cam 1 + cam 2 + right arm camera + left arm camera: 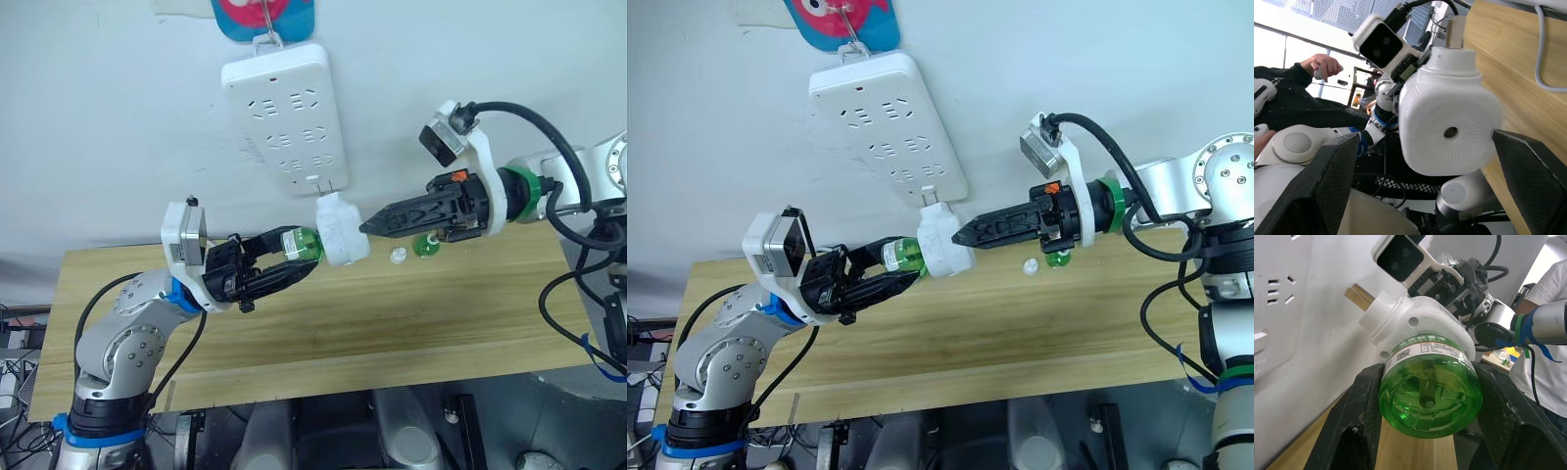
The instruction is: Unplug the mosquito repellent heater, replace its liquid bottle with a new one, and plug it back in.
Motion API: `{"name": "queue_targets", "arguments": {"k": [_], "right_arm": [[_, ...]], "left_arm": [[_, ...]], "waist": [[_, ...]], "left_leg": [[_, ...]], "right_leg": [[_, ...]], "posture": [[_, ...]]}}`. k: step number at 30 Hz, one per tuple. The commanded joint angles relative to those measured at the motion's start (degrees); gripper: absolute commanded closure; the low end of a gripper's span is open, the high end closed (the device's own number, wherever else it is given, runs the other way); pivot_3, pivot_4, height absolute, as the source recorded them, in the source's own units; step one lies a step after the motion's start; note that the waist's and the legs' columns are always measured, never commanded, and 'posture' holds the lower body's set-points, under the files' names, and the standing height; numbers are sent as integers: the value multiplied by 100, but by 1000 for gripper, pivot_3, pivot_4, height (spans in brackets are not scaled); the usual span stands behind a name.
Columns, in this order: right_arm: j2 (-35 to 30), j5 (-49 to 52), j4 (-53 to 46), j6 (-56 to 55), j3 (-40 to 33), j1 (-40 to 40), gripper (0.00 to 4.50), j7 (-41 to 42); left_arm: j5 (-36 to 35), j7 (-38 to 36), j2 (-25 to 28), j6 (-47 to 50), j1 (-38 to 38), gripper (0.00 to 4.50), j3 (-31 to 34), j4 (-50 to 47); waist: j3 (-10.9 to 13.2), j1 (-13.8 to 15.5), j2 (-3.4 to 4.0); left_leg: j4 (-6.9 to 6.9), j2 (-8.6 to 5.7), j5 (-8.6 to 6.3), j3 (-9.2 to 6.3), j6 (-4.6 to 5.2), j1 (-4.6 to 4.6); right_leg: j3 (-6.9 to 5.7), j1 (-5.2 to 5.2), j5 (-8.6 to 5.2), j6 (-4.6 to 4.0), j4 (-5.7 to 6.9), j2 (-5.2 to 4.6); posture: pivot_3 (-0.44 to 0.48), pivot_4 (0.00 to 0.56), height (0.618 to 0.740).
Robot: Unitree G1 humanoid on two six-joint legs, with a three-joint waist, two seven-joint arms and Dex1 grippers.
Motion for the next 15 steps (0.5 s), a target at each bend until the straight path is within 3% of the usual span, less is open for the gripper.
{"name": "queue_targets", "arguments": {"k": [1,15], "right_arm": [[-122,175,-124,29,-55,-16,21,12],[94,175,25,-17,-49,-184,21,21]], "left_arm": [[-205,-62,-10,-35,-9,2173,23,-336],[-134,-83,-186,-60,-225,2173,-168,-177]], "waist": [[0,0,0],[0,1,0]], "left_leg": [[0,0,0,0,0,0],[1,0,0,0,0,0]], "right_leg": [[1,0,0,0,0,0],[-1,0,0,0,0,1]], "posture": [[-214,331,740],[-229,338,740]]}}
